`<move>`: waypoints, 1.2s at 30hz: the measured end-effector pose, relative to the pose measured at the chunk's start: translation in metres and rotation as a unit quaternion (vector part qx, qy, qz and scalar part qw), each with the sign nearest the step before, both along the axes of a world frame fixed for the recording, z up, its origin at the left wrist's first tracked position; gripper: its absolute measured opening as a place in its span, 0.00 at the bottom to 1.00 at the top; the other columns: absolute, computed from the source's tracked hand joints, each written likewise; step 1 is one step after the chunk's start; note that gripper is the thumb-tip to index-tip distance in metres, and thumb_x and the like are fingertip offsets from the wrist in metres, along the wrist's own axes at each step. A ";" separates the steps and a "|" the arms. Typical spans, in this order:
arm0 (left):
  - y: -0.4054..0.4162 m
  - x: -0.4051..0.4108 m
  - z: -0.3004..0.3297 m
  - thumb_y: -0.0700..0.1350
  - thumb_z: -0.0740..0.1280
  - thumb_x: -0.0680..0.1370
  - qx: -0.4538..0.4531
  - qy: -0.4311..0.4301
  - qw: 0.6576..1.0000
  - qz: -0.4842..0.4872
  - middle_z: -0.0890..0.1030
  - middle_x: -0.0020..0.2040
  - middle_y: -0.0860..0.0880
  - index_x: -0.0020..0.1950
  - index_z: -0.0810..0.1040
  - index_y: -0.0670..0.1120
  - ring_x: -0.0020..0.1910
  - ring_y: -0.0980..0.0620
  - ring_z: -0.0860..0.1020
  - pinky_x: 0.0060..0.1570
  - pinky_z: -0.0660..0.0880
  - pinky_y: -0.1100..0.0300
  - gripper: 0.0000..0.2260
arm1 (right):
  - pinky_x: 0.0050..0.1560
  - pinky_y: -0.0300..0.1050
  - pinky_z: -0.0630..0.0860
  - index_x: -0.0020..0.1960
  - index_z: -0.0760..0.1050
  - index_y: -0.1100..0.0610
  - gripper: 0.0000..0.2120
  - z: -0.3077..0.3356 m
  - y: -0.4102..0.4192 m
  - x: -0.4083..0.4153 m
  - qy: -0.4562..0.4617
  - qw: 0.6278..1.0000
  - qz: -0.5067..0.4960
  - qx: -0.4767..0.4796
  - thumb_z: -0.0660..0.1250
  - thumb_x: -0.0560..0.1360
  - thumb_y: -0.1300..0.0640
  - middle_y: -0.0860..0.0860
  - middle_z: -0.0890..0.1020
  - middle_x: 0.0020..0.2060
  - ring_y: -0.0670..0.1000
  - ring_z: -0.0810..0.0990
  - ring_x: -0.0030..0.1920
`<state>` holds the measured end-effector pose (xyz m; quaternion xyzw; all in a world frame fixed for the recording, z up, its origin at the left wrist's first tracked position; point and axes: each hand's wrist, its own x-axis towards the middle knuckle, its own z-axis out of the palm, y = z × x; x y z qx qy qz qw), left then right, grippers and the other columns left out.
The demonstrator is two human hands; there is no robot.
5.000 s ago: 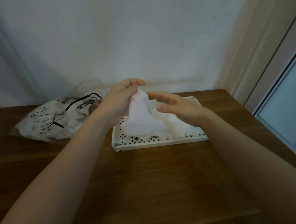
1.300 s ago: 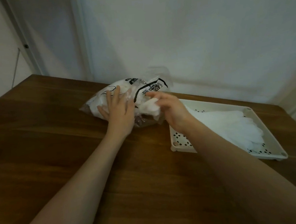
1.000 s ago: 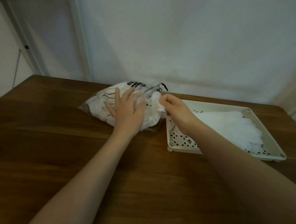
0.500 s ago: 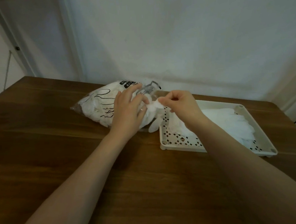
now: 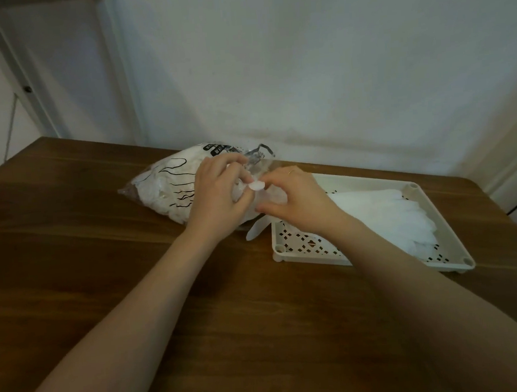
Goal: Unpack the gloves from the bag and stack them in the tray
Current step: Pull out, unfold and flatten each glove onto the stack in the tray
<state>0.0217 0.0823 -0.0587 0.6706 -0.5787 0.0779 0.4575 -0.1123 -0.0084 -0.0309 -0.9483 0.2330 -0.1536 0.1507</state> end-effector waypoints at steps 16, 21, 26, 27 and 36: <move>-0.009 0.000 0.027 0.41 0.59 0.78 0.315 -0.231 0.918 -0.063 0.49 0.77 0.54 0.53 0.79 0.52 0.75 0.50 0.41 0.70 0.34 0.46 0.12 | 0.28 0.38 0.70 0.47 0.75 0.61 0.08 0.032 -0.003 -0.013 -0.182 0.962 -0.054 0.195 0.60 0.79 0.59 0.50 0.79 0.31 0.42 0.73 0.23; -0.017 -0.003 0.017 0.51 0.50 0.79 0.330 -0.248 0.910 0.034 0.62 0.74 0.52 0.58 0.79 0.51 0.75 0.49 0.50 0.72 0.39 0.46 0.20 | 0.36 0.43 0.71 0.46 0.71 0.63 0.11 0.035 -0.010 -0.023 -0.176 0.971 -0.082 0.143 0.55 0.81 0.58 0.53 0.75 0.34 0.46 0.73 0.31; -0.015 -0.001 0.012 0.55 0.49 0.81 0.372 -0.231 0.886 0.151 0.65 0.71 0.46 0.62 0.78 0.45 0.71 0.45 0.58 0.69 0.54 0.49 0.23 | 0.43 0.45 0.73 0.53 0.75 0.57 0.13 0.032 -0.030 -0.045 0.029 0.996 -0.049 0.067 0.68 0.74 0.50 0.52 0.78 0.45 0.51 0.76 0.42; -0.016 -0.001 0.012 0.54 0.51 0.81 0.395 -0.235 0.872 0.169 0.65 0.70 0.46 0.63 0.77 0.45 0.69 0.44 0.60 0.67 0.57 0.50 0.22 | 0.44 0.44 0.73 0.54 0.77 0.57 0.15 0.028 -0.032 -0.047 0.094 0.994 -0.043 0.039 0.70 0.72 0.50 0.51 0.78 0.46 0.50 0.76 0.45; -0.012 -0.003 0.013 0.49 0.61 0.78 0.422 -0.203 0.853 0.229 0.66 0.67 0.44 0.64 0.73 0.46 0.67 0.41 0.63 0.69 0.55 0.45 0.16 | 0.39 0.40 0.70 0.37 0.74 0.56 0.04 0.038 -0.029 -0.073 -0.169 0.934 -0.020 0.314 0.65 0.71 0.59 0.47 0.77 0.32 0.47 0.75 0.35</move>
